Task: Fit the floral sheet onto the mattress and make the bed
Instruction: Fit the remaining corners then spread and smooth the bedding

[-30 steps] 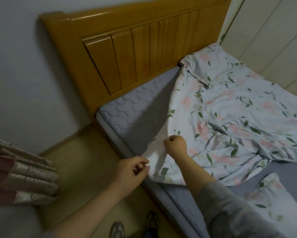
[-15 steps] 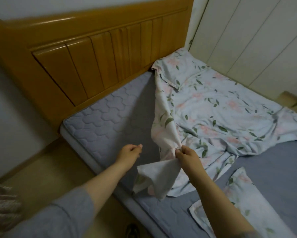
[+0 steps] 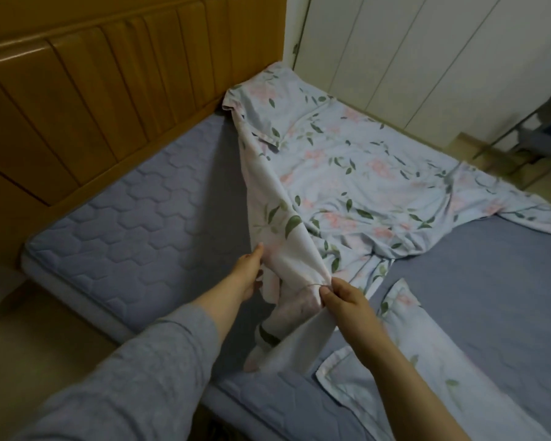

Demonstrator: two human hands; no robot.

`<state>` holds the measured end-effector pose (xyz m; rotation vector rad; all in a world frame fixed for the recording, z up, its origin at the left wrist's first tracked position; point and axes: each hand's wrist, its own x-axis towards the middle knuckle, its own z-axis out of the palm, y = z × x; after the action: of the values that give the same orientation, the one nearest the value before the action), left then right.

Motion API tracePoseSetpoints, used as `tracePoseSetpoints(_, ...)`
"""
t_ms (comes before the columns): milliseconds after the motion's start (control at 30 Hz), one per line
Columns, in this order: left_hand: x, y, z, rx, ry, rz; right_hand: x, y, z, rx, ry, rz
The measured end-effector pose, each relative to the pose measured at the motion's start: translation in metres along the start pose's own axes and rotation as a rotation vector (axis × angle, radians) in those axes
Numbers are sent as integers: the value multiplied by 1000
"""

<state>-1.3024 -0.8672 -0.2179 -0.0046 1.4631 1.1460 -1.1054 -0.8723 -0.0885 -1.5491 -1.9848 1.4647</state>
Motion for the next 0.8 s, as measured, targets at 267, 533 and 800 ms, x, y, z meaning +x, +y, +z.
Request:
tracePoseSetpoints(267, -3, 12, 1, -144, 132, 88, 7, 2, 0, 1, 23, 56)
tracePoseSetpoints(533, -61, 39, -61, 148, 355, 406, 36, -7, 35, -148, 2, 123)
tracePoseSetpoints(800, -110, 64, -173, 280, 643, 543, 49, -70, 107, -219, -187, -53)
